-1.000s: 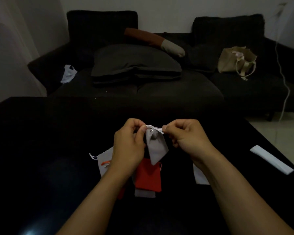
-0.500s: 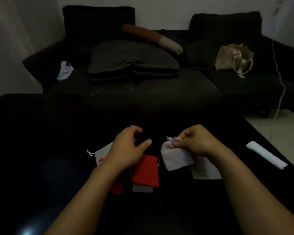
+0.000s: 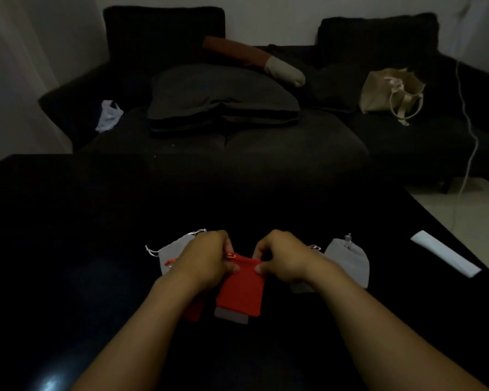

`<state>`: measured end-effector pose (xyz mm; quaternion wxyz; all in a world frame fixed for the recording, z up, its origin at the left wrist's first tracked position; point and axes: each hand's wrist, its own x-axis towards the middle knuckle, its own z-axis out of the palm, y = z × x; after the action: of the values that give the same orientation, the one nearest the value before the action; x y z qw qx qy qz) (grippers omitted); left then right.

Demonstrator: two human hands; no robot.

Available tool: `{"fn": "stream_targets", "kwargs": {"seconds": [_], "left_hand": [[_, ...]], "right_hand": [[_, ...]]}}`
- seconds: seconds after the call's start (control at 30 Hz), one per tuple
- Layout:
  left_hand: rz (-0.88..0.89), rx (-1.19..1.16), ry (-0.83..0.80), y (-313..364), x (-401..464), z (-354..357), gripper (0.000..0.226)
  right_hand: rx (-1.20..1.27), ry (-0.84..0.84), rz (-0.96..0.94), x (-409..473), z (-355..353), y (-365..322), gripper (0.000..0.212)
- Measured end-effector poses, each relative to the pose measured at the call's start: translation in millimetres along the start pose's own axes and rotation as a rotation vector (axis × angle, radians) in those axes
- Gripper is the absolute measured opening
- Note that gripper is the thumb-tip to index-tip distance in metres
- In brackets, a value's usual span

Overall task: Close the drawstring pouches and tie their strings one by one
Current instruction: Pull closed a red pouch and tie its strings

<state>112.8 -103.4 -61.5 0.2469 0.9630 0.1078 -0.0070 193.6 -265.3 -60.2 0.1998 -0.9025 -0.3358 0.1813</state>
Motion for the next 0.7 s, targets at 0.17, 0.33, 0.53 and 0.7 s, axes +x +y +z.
{"fn": "stream_targets", "kwargs": {"seconds": [0.17,0.33,0.53,0.7], "left_hand": [[0.042,-0.161,0.141,-1,-1,-13,0.014],[0.069,-0.294,0.177,-7,-1,-27,0.012],[0.036,-0.406,0.232,-12,-3,-37,0.021],[0.049,-0.566,0.158,-11,-2,-39,0.023]], "right_hand": [[0.271,0.081,-0.082,-3,-21,7,0.006],[0.605,0.162,-0.100,-10,-26,5,0.014],[0.541,0.152,-0.032,-11,-34,10,0.017],[0.529,0.148,-0.063,-16,-36,4,0.029]]}}
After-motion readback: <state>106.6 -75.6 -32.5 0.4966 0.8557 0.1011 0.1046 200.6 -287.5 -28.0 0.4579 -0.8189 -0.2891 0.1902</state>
